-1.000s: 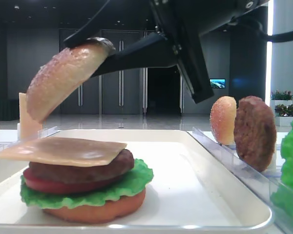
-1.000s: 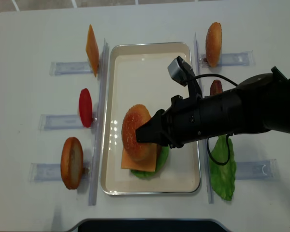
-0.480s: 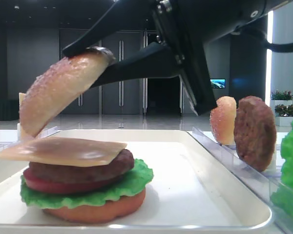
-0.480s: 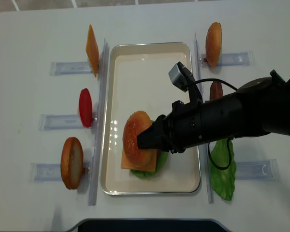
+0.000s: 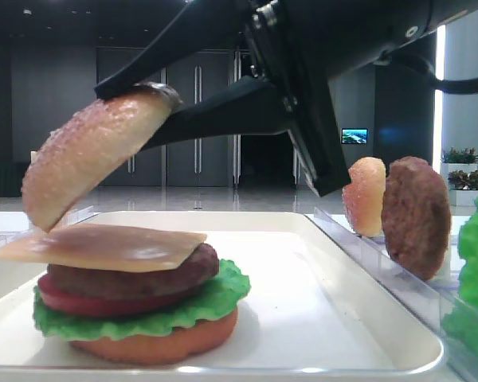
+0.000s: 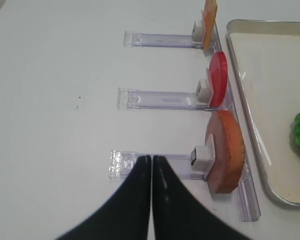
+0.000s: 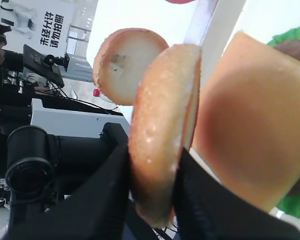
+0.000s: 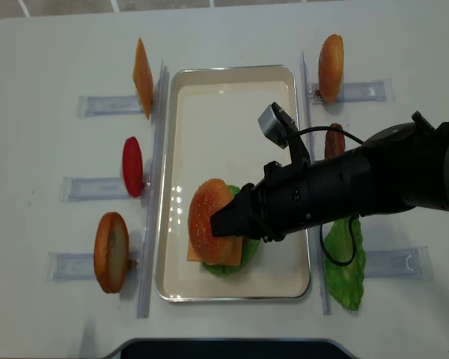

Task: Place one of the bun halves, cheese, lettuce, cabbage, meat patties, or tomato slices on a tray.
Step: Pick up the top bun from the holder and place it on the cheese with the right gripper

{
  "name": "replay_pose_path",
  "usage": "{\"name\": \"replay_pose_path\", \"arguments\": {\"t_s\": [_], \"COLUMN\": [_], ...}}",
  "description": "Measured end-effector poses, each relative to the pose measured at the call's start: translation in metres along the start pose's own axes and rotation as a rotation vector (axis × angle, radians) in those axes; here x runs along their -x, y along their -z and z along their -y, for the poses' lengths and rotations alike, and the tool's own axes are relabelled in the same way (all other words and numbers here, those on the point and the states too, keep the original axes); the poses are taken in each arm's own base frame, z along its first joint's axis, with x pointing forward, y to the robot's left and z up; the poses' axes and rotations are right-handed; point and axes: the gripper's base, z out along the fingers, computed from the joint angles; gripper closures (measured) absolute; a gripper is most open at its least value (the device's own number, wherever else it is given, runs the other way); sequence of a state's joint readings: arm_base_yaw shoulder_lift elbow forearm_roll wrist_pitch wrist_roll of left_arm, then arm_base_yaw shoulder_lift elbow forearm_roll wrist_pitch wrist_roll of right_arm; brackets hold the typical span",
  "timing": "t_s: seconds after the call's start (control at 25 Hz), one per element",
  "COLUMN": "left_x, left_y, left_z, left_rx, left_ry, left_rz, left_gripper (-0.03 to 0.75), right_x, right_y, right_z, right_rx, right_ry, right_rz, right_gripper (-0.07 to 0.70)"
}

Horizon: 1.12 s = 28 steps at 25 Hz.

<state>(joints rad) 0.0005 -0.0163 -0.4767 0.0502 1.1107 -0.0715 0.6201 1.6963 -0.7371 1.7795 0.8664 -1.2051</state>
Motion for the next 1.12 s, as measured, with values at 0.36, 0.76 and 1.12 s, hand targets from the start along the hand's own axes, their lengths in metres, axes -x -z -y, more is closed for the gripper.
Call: {"name": "replay_pose_path", "arguments": {"t_s": [0.36, 0.76, 1.12], "left_x": [0.0, 0.0, 0.0], "left_y": [0.0, 0.0, 0.0], "left_z": [0.0, 0.0, 0.0], "left_rx": [0.0, 0.0, 0.0], "left_ry": [0.0, 0.0, 0.0], "left_rz": [0.0, 0.0, 0.0], "left_gripper": [0.715, 0.715, 0.715], "right_x": [0.0006, -0.0015, -0.0012], "right_y": [0.0005, -0.0044, -0.0047], "right_z": [0.0007, 0.0084, 0.0085], "right_rx": [-0.003, -0.006, -0.002], "right_ry": [0.007, -0.019, -0.024], "right_rz": [0.003, -0.015, -0.012], "right_gripper": [0.412, 0.412, 0.412]}}
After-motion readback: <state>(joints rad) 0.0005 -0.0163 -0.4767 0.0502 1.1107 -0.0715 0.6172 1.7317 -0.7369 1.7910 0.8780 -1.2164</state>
